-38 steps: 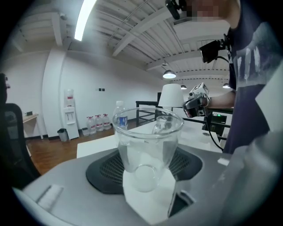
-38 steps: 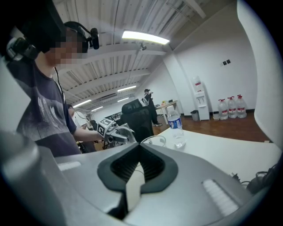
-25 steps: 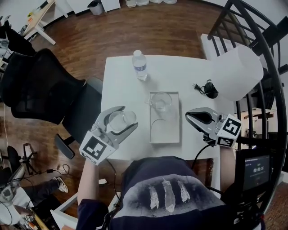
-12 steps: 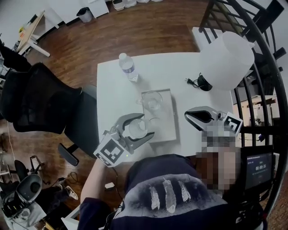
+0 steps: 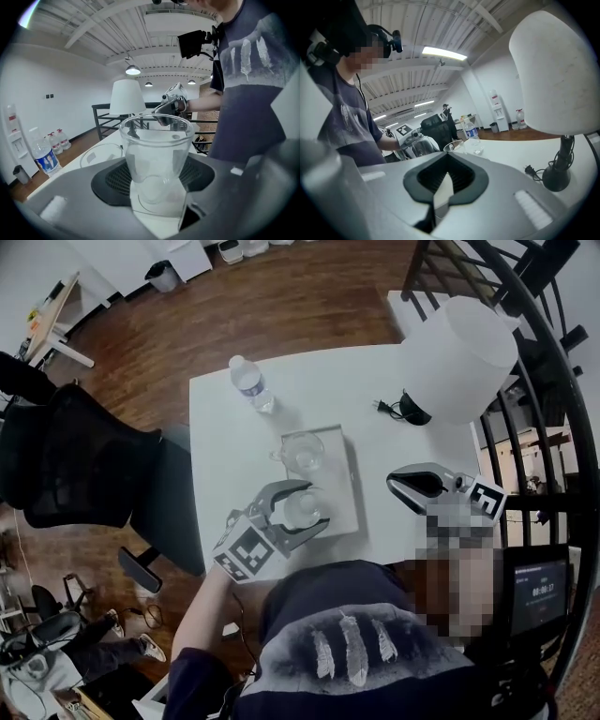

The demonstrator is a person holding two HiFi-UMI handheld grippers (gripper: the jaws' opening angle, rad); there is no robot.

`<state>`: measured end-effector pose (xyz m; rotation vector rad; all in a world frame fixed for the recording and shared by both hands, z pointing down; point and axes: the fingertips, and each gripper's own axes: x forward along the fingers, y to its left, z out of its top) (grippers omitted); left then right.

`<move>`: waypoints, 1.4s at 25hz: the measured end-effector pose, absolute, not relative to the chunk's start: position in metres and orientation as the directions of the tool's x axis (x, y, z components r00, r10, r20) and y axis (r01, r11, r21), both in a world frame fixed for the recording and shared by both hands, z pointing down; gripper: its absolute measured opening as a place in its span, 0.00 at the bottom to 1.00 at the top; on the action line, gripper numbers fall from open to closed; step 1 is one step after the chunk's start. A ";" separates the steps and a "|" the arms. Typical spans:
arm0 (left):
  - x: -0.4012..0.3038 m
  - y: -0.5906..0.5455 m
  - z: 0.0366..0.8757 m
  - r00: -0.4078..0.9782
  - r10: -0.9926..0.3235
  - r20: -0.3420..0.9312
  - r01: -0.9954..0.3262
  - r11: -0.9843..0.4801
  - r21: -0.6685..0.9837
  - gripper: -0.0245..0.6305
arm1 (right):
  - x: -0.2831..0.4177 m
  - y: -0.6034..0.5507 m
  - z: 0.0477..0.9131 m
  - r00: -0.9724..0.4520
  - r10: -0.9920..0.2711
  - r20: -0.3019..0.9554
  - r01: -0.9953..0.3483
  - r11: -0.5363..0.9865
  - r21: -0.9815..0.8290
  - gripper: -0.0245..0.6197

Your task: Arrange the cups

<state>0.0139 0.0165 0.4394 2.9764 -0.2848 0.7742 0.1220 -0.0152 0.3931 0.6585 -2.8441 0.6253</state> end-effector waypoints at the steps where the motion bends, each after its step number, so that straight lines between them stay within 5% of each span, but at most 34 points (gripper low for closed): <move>1: 0.014 0.017 0.445 0.855 -0.160 0.493 -0.193 -0.981 0.016 0.48 | 0.121 -0.015 0.393 -0.892 -0.384 0.240 -0.449 0.817 -0.362 0.04; 35: 0.029 0.023 0.481 0.869 -0.123 0.479 -0.178 -0.981 0.071 0.50 | 0.096 -0.013 0.405 -0.906 -0.308 0.290 -0.402 0.838 -0.368 0.04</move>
